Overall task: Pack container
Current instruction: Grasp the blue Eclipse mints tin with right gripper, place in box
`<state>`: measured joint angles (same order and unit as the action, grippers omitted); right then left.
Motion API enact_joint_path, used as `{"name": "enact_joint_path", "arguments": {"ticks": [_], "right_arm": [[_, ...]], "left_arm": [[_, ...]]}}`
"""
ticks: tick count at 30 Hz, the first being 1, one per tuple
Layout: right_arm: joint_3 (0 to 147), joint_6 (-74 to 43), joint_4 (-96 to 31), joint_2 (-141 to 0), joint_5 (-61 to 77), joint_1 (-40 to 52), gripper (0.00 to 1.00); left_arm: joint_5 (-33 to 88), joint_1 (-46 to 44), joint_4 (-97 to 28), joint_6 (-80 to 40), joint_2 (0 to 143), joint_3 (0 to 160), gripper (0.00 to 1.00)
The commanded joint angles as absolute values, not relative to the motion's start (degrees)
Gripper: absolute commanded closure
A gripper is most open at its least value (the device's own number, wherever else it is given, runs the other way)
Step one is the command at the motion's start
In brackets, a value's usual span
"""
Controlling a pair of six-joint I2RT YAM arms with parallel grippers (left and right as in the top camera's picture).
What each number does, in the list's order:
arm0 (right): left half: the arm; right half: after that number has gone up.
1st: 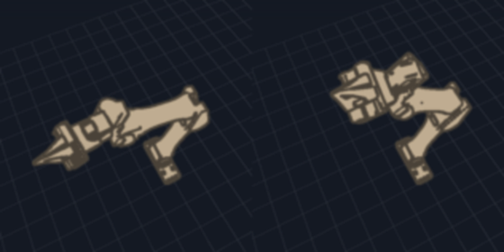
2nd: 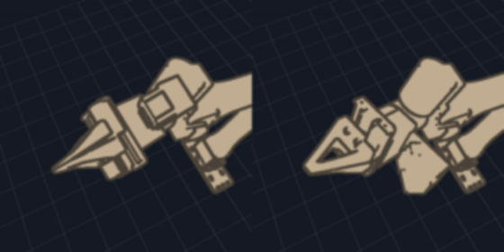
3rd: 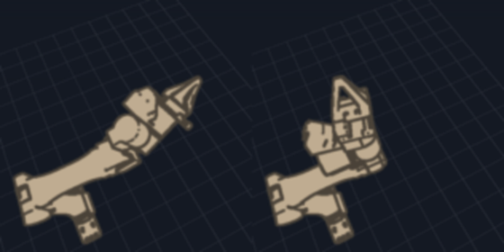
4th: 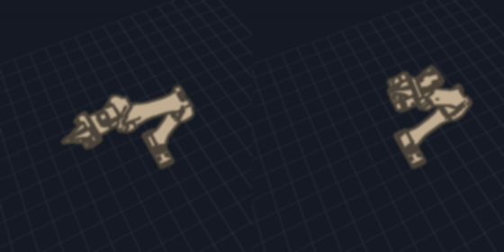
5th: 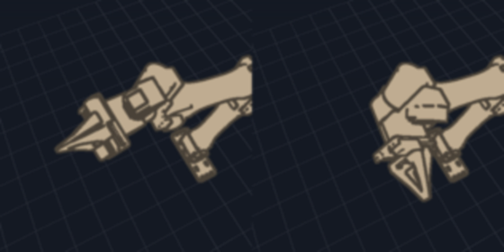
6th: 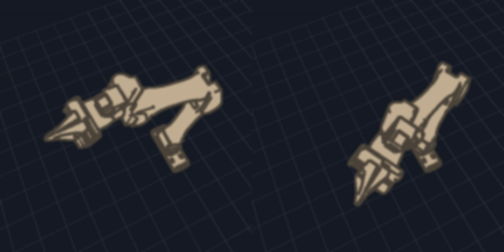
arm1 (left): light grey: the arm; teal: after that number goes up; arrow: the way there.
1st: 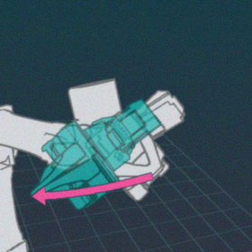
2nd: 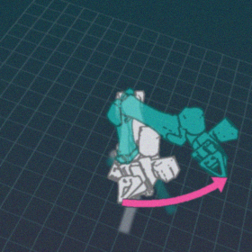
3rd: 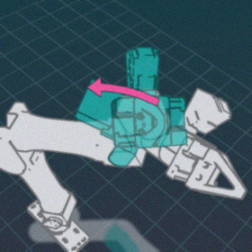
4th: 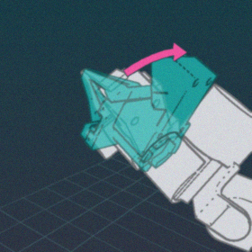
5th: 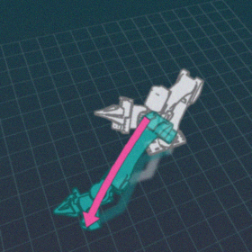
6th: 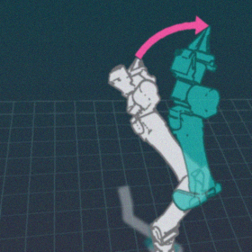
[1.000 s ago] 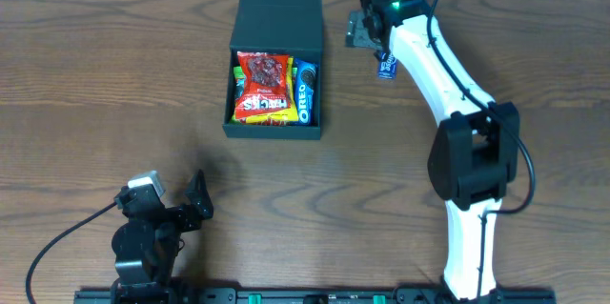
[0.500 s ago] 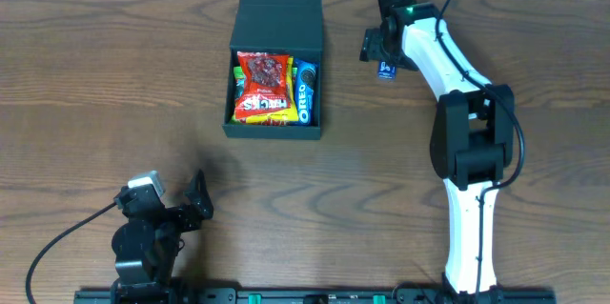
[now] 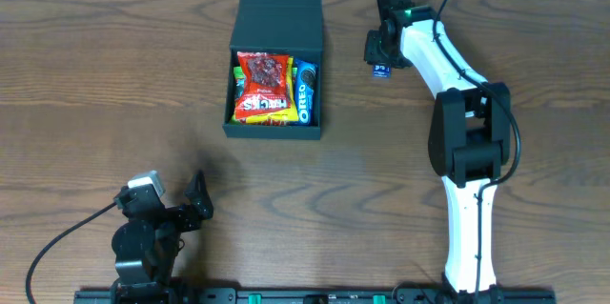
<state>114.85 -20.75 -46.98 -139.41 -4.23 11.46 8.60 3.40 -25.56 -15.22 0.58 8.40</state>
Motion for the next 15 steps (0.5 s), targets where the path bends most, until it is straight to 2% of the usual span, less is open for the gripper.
{"name": "enact_joint_path", "arguments": {"ticks": [1, 8, 15], "right_arm": [[115.1, -20.5, -47.4, -139.2, -2.2, 11.0, 0.71], [118.2, -20.5, -47.5, -129.6, 5.0, 14.5, 0.75], [118.2, -20.8, -52.0, -123.6, 5.0, 24.7, 0.75]], "left_arm": [[8.5, 3.7, -25.8, -15.4, 0.3, 7.4, 0.05], [8.6, 3.7, -25.8, -15.4, 0.3, 7.4, 0.05], [8.5, 3.7, -25.8, -15.4, 0.3, 7.4, 0.05]]}}
